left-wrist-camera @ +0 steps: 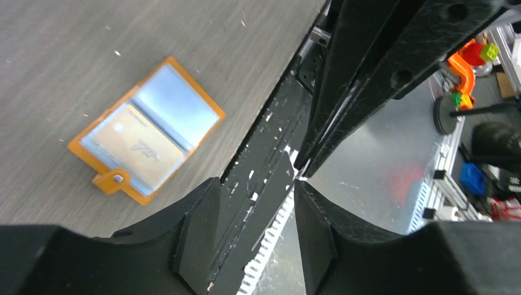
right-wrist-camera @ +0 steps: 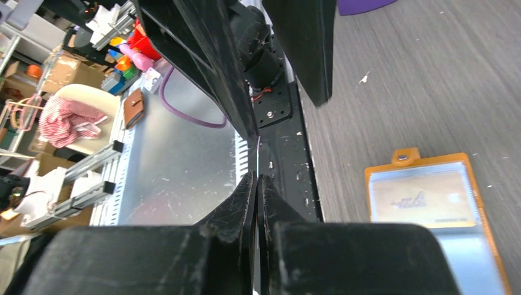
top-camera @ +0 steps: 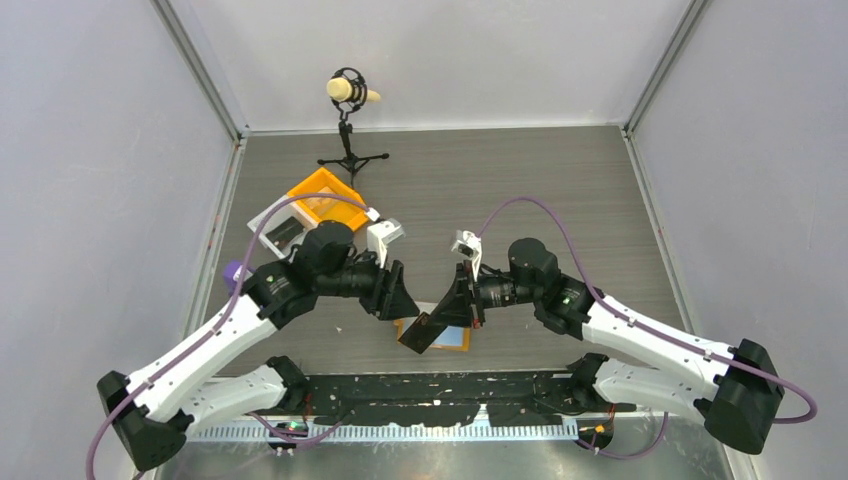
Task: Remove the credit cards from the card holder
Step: Place the credit card in the storage box.
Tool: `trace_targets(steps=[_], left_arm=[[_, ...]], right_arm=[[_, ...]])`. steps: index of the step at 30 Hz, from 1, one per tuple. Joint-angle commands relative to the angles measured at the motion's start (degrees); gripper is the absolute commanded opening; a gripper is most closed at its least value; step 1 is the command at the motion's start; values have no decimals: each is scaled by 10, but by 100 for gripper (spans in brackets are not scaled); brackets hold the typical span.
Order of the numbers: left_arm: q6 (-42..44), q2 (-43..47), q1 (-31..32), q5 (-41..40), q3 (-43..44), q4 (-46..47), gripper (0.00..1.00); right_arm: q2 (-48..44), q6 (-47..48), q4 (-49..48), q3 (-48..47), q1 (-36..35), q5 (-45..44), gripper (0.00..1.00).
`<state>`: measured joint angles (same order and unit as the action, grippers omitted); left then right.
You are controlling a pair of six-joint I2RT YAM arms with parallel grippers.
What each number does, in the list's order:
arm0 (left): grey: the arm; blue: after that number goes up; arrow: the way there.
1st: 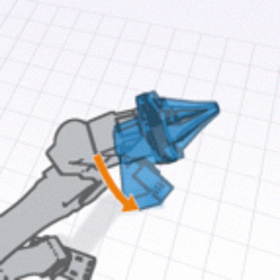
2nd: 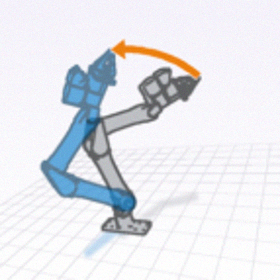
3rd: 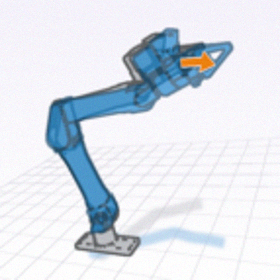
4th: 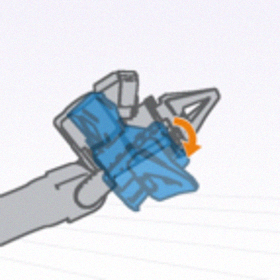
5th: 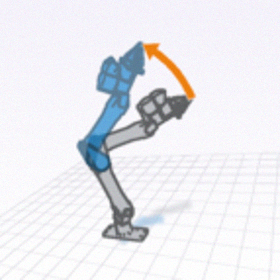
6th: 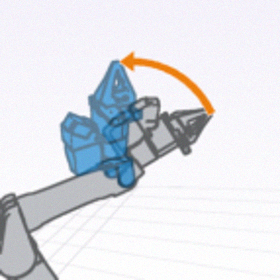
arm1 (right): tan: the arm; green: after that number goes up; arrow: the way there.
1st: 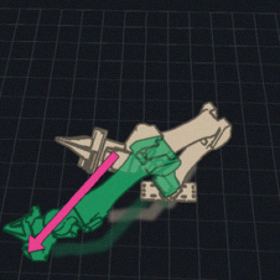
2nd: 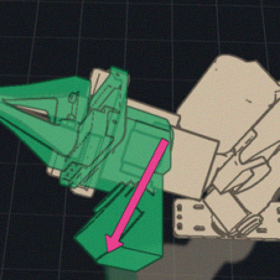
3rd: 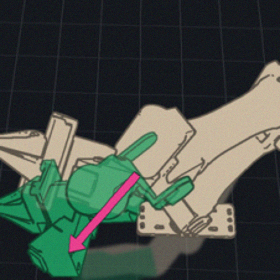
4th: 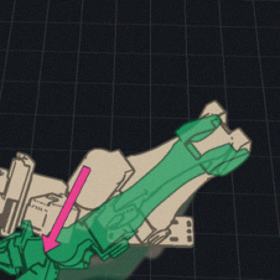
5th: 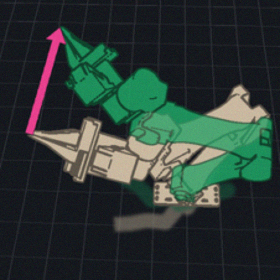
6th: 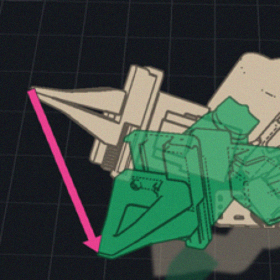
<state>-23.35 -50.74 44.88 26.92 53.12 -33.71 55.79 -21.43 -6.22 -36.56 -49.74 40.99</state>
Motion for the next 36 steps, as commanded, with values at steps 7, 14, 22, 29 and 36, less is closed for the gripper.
trace_targets(steps=[7, 14, 22, 29, 36], left_arm=[[2, -46, 0, 110, 15, 47, 35], [-1, -53, 1, 125, 10, 60, 39], [-8, -53, 0, 136, 9, 69, 41], [-11, -54, 0, 135, -3, 67, 3], [-27, -28, -1, 78, -15, 67, 0]], right_arm=[[6, -50, -55, -18, 2, 29, 5], [24, -58, -58, -21, 2, 27, 5], [35, -71, -74, -20, 2, 21, 5], [33, -78, -77, -17, 2, 12, 6], [20, -84, -67, -12, 4, -15, 27]])
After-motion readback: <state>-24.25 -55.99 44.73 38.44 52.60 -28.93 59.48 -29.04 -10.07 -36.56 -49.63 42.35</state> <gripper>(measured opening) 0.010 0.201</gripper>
